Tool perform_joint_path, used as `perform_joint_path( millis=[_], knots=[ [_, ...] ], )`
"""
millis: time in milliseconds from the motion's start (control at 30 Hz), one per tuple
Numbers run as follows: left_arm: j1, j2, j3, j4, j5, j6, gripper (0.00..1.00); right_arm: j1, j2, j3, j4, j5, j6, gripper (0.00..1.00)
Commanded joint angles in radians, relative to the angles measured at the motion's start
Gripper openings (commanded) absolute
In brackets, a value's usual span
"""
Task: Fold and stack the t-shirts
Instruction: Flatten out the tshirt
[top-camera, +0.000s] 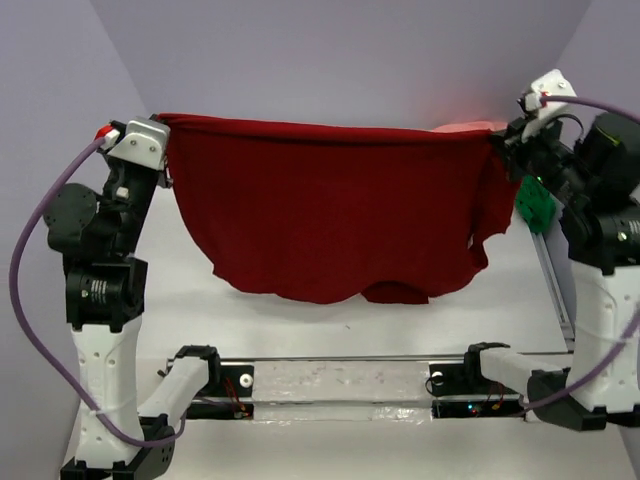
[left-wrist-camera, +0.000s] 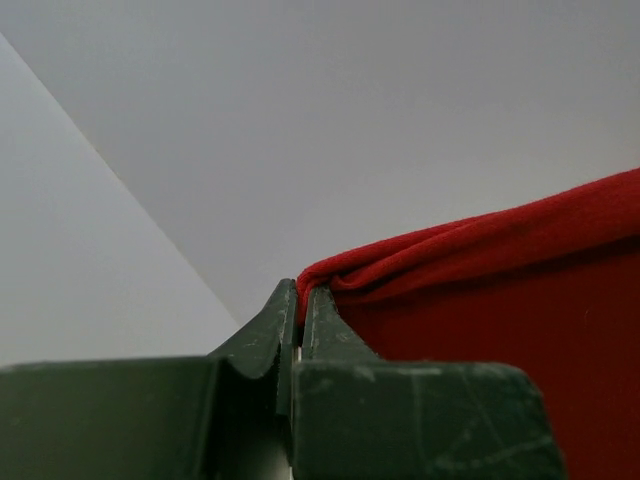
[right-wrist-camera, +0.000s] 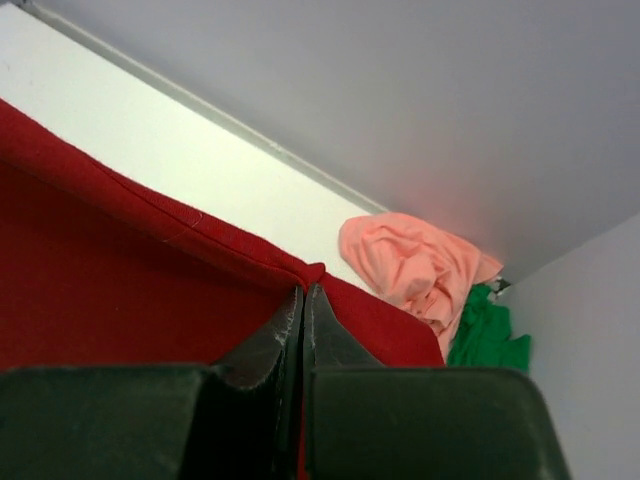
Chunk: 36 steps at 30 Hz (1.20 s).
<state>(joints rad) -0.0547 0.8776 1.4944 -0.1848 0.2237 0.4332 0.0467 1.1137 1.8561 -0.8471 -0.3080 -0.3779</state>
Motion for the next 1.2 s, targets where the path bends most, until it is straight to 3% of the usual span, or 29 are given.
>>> perform_joint_path(
  millis=[0, 267, 433, 600, 733, 1000, 1167],
  knots=[
    [0.016, 0.075, -0.091, 0.114, -0.072, 0.003, 0.0, -0.015, 0.13, -0.07, 0.123, 0.021, -0.001, 0.0],
    [0.015, 0.296, -0.142, 0.271, -0.113, -0.007, 0.0, -0.015, 0.517, 0.073, 0.157, 0.006, 0.023, 0.0],
    [0.015, 0.455, -0.017, 0.315, -0.132, -0.021, 0.0, -0.015, 0.696, 0.386, 0.094, 0.007, 0.048, 0.0],
    [0.015, 0.552, 0.142, 0.295, -0.135, -0.048, 0.0, -0.015, 0.782, 0.577, 0.048, 0.009, 0.042, 0.0],
    [0.015, 0.52, 0.147, 0.278, -0.124, -0.067, 0.0, -0.015, 0.72, 0.56, 0.04, -0.016, 0.043, 0.0],
    [0.015, 0.18, -0.161, 0.242, -0.109, -0.06, 0.0, -0.015, 0.324, -0.017, 0.114, -0.051, 0.036, 0.0],
    [0.015, 0.023, -0.183, 0.14, -0.09, -0.056, 0.0, -0.015, 0.045, -0.143, 0.099, -0.049, 0.045, 0.0]
  ],
)
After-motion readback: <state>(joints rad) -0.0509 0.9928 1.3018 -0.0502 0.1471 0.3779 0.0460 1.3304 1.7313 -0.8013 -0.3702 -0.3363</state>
